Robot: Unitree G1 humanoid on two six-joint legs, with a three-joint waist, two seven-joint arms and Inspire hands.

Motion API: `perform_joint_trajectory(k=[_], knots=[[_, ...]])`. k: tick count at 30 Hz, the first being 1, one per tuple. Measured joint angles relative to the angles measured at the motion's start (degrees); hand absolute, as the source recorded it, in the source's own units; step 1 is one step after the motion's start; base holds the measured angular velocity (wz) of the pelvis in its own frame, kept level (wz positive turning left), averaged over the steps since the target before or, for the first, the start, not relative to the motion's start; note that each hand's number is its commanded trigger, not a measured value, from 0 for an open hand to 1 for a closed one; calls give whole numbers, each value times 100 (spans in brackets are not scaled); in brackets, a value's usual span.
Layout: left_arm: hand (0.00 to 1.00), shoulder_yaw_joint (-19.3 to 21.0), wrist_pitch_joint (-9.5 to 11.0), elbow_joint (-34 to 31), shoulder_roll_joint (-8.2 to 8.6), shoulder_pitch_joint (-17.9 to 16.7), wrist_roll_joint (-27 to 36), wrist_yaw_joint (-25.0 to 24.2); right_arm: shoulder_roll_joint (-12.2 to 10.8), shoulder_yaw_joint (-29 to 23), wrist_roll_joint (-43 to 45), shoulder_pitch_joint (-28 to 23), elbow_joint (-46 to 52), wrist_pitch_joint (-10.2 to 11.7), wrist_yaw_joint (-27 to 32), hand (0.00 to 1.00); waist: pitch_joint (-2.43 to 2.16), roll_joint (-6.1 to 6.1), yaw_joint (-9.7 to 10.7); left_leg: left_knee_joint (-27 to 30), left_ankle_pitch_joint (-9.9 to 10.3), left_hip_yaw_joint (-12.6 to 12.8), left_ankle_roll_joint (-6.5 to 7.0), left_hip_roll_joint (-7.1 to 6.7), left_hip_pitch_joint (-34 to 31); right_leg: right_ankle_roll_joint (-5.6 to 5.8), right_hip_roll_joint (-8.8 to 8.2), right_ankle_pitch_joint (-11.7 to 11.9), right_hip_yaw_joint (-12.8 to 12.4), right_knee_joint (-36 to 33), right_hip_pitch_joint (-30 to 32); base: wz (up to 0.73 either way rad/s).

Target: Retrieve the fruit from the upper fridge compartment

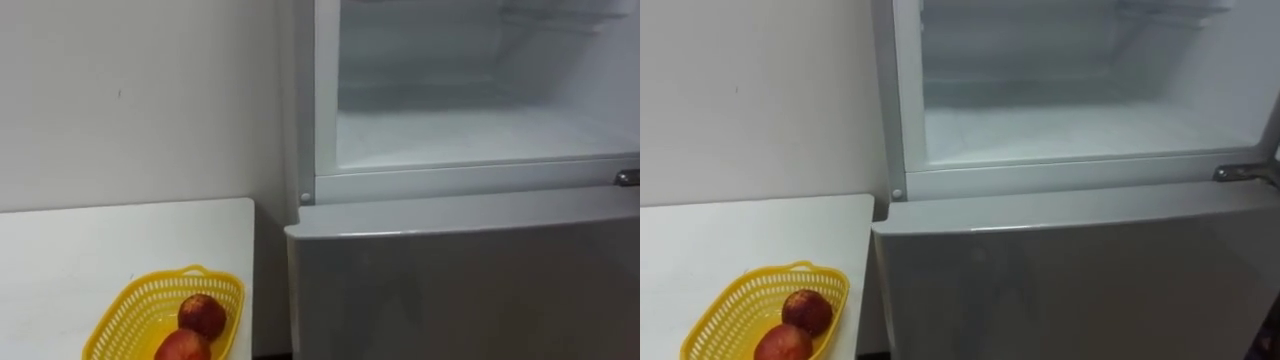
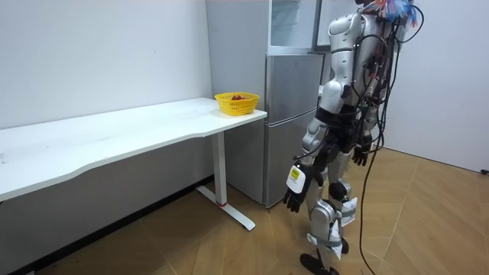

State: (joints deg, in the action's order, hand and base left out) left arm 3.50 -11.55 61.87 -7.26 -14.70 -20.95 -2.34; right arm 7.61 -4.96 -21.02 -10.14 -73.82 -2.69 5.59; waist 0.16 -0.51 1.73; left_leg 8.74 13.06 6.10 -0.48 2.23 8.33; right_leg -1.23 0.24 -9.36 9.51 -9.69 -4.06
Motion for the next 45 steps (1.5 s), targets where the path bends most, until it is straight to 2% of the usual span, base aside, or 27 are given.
perform_joint_trajectory(k=[3, 5, 7, 10, 13, 15, 17, 21, 25, 26, 29, 32, 37, 45], knots=[[0, 238, -57, -288, -9, -96, -2, -36, -5, -442, -685, -66, -44, -115, 6, 0, 1, -6, 119, 1, -1, 4, -1, -2, 6, -1, -9, -29, 6, -10, 3, 0], [0, 336, -59, -394, -17, -116, 7, 12, -8, -839, -1597, -100, -52, -208, 83, 0, -7, 13, 269, 2, -1, -4, -1, 2, 27, -5, -13, -34, 4, -9, -29, 0], [0, 362, -52, -415, -13, -133, 17, 96, -18, -1171, -2315, -114, -48, -256, 131, 0, -12, 40, 325, 20, -1, 0, -1, 4, 47, -11, -9, -38, 2, -7, -57, 0], [0, 576, 72, -515, 10, -184, 55, 209, -35, -1845, -3344, -112, 27, -306, 280, 0, -7, 114, 480, 54, -1, 32, -1, -1, 109, -16, -11, -102, -31, -31, -64, -2], [0, 746, 141, -506, -19, -168, 146, 296, -34, -2490, -4398, -89, 255, -300, 631, 0, -17, 177, 610, 53, 0, 33, -2, 3, 132, -24, -29, -170, -36, -122, -35, -3], [0, 881, 192, -532, -20, -184, 232, 314, -8, -2978, -4747, -49, 510, -282, 889, 0, -23, 185, 664, 54, 0, 34, -3, 6, 100, -35, -20, -160, -60, -136, 13, -6], [0, 933, 193, -538, -48, -187, 407, 414, 14, -3269, -4995, 21, 921, -140, 1249, 0, -26, 188, 758, 54, 0, 38, -3, 3, 83, -34, -5, -158, -63, -146, 35, 0], [0, 933, 239, -650, -54, -241, 457, 469, 129, -3629, -5108, 216, 1412, 4, 1819, 0, -35, 204, 795, 57, 0, 47, -3, -17, 64, -31, -5, -168, -118, -234, 119, -7], [0, 943, 245, -1031, -55, -375, 451, 471, 141, -3752, -5086, 266, 2880, 237, 2776, 0, -50, 226, 881, 47, -1, 158, -3, -25, 31, -15, -18, -182, -150, -299, 181, -4], [0, 933, 281, -1057, -66, -387, 438, 474, 154, -3753, -5035, 319, 3266, 359, 3021, 0, -46, 234, 892, 46, -1, 157, -3, -26, -9, -15, -17, -182, -155, -329, 212, 0], [0, 887, 364, -1087, -101, -356, 459, 473, 178, -3762, -4852, 389, 4086, 532, 3552, 0, -36, 261, 921, 49, -1, 161, -3, -26, -58, -15, -17, -177, -141, -367, 249, 2], [0, 862, 448, -1117, -107, -366, 453, 473, 292, -3761, -4698, 396, 4678, 684, 3968, 0, -10, 259, 912, 47, -1, 166, -3, -27, -114, -15, -21, -178, -139, -374, 314, 0], [0, 877, 537, -1135, -108, -408, 253, 570, 436, -3765, -4102, 399, 5434, 963, 4556, 0, 1, 262, 898, 46, -2, 174, -2, -25, -183, -13, -6, -179, -157, -318, 419, -1], [0, 849, 744, -1113, -130, -372, 284, 588, 519, -3904, -3772, 576, 6710, 1298, 5298, 0, -9, 246, 896, 25, -3, 172, -2, -29, -314, -18, -4, -177, -155, -403, 559, -2]])
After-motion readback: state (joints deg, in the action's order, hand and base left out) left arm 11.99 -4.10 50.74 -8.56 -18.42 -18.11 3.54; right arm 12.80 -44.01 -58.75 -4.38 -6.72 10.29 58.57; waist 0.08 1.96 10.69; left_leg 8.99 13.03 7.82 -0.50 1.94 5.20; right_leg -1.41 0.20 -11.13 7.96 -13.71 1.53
